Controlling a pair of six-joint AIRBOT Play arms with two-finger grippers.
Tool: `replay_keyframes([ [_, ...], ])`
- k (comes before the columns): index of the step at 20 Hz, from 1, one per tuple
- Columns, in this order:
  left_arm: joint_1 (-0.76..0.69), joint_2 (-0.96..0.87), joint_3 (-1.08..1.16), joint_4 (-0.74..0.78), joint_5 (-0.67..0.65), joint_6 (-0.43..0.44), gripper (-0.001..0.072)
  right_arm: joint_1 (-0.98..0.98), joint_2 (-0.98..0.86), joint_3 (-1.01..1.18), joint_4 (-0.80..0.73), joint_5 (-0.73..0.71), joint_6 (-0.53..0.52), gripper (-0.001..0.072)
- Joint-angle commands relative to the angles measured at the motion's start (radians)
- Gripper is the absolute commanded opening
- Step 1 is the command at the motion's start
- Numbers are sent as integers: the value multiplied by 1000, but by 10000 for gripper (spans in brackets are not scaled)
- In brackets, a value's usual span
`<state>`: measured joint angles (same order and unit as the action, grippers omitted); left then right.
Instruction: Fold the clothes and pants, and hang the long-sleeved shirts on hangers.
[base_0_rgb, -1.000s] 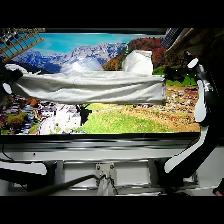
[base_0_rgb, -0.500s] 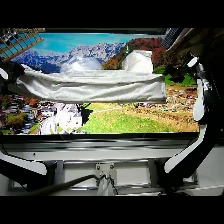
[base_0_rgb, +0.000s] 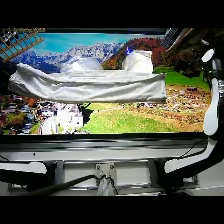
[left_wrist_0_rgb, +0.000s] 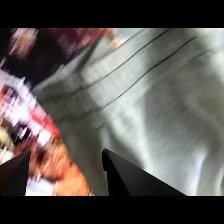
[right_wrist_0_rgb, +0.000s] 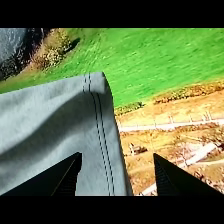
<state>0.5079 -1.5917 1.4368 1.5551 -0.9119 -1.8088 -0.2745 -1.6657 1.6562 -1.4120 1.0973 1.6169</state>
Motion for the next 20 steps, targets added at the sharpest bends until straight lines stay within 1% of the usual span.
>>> replay_keyframes([
  [1,37,32,-98,-154,-31,148,492,1,123,-137,-19,-19,-23,506],
  [2,36,26,-124,-183,-8,176,535,1,152,-191,-11,-21,-27,504],
  [3,34,14,-143,-204,18,179,625,1,181,-248,2,-25,-37,496],
  [5,29,-22,-149,-208,40,179,675,1,243,-356,10,-35,-37,468],
  [7,23,-53,-149,-241,44,182,675,1,322,-467,18,-57,-37,468],
  [9,17,-77,-149,-286,76,220,675,1,402,-561,30,-73,-36,469],
  [13,0,-104,-148,-330,196,222,675,1,554,-695,85,-68,-37,469],
  [16,-33,-135,-148,-381,281,229,669,1,640,-746,117,-64,-37,469],
  [17,-46,-146,-148,-383,303,228,640,1,662,-750,126,-59,-36,469],
  [18,-59,-154,-148,-383,318,228,515,1,678,-750,132,-50,-36,469],
  [19,-67,-159,-147,-382,323,228,360,1,693,-750,134,-35,-36,469],
  [20,-72,-160,-147,-381,319,228,160,1,703,-752,134,-18,-36,469],
])
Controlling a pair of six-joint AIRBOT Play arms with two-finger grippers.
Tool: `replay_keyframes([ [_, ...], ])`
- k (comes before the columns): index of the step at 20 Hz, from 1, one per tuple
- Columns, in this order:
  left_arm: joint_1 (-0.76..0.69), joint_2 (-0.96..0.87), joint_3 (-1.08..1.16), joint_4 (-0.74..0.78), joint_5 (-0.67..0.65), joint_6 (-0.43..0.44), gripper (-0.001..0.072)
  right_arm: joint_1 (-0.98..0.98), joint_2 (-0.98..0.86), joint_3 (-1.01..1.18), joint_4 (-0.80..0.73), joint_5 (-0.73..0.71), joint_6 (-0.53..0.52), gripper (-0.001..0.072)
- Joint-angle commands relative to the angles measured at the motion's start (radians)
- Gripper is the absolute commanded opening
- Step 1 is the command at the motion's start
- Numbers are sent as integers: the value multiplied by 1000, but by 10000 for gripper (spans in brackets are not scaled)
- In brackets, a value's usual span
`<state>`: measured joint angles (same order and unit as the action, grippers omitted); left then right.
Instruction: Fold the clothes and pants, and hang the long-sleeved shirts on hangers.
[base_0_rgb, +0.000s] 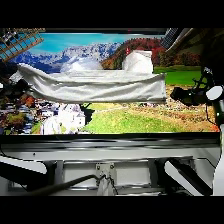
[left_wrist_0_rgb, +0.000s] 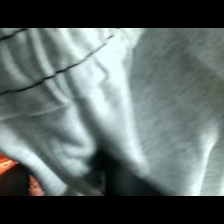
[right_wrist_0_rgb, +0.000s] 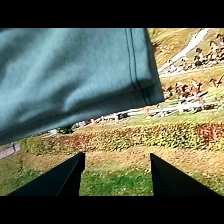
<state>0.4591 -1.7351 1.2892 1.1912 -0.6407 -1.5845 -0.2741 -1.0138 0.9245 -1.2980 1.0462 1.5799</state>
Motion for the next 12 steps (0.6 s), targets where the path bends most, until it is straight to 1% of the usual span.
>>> replay_keyframes([
  [1,-24,-13,1,-18,31,4,23,1,54,-22,19,58,1,469],
  [4,2,25,1,27,-64,3,26,0,54,-93,37,84,12,469],
  [6,29,74,0,125,-162,3,25,0,53,-189,104,47,90,472],
  [7,40,98,-1,180,-203,2,26,1,53,-242,163,0,119,479],
  [8,51,121,-3,230,-238,-10,25,1,53,-289,214,-74,121,519],
  [9,60,140,-7,260,-259,-26,25,0,48,-333,236,-186,122,534],
  [11,69,170,-8,267,-288,-51,25,0,6,-373,242,-343,164,541],
  [12,68,182,-8,267,-289,-51,25,0,-26,-374,269,-381,164,578],
])
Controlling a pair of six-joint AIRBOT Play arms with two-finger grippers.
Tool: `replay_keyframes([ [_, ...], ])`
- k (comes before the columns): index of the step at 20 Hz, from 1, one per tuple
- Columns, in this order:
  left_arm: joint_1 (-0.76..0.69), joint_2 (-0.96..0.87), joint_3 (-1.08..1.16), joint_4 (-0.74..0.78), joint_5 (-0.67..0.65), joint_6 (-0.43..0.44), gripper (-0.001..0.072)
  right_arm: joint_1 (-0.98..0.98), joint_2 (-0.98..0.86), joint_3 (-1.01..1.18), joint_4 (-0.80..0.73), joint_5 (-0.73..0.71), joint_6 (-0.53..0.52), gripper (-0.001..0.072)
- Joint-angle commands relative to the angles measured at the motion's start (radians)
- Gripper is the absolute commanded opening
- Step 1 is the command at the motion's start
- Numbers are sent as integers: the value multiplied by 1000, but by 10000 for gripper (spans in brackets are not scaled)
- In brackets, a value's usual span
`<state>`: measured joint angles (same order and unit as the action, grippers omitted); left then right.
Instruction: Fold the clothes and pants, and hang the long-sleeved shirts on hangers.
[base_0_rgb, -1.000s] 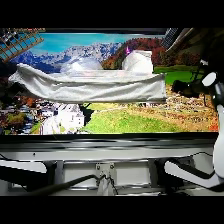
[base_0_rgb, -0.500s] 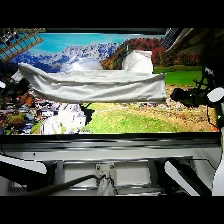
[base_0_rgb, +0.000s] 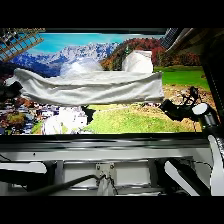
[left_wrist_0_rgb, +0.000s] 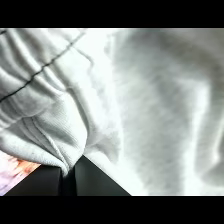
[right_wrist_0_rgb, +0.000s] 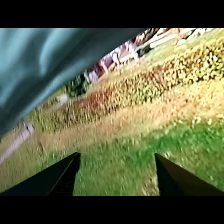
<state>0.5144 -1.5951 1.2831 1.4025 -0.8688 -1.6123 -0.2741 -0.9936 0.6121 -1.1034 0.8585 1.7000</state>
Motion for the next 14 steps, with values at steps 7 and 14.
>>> replay_keyframes([
  [7,5,58,-2,53,-52,-23,25,1,-225,-47,359,-350,-60,589],
  [14,6,56,-2,56,-29,-23,25,21,-356,95,382,-350,-71,587],
])
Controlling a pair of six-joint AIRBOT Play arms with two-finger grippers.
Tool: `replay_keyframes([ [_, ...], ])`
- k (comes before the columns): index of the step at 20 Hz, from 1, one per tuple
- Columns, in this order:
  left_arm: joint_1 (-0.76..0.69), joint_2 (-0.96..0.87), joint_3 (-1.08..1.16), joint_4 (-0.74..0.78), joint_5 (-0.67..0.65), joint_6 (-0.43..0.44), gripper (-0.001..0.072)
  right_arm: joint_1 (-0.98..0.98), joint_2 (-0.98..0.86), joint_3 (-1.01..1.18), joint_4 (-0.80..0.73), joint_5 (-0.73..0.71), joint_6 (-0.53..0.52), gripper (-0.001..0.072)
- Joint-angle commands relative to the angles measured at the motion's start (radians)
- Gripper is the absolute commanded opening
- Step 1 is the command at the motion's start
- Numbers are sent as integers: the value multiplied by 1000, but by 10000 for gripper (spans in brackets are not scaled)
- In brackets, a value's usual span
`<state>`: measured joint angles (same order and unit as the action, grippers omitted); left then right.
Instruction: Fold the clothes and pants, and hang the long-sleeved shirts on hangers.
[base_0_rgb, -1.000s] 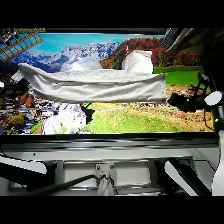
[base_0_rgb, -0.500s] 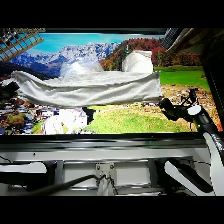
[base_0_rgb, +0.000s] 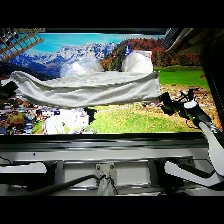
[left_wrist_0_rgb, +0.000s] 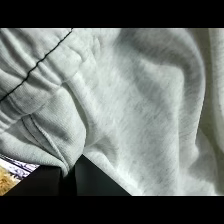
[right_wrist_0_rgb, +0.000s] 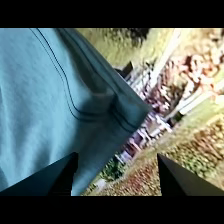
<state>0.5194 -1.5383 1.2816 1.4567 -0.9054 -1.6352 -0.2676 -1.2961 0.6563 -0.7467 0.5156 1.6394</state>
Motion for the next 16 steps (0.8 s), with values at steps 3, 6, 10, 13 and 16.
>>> replay_keyframes([
  [3,1,-8,0,2,9,1,25,77,-116,97,37,-11,-10,587],
  [6,1,-10,0,2,12,1,25,126,-188,154,44,-11,-2,568],
  [10,2,-9,0,27,32,1,26,136,-203,206,36,-22,0,92],
  [13,2,-6,34,62,62,3,24,132,-171,277,-37,-3,-3,35],
  [16,-8,-6,146,62,76,27,24,105,-165,435,-74,86,-3,34],
])
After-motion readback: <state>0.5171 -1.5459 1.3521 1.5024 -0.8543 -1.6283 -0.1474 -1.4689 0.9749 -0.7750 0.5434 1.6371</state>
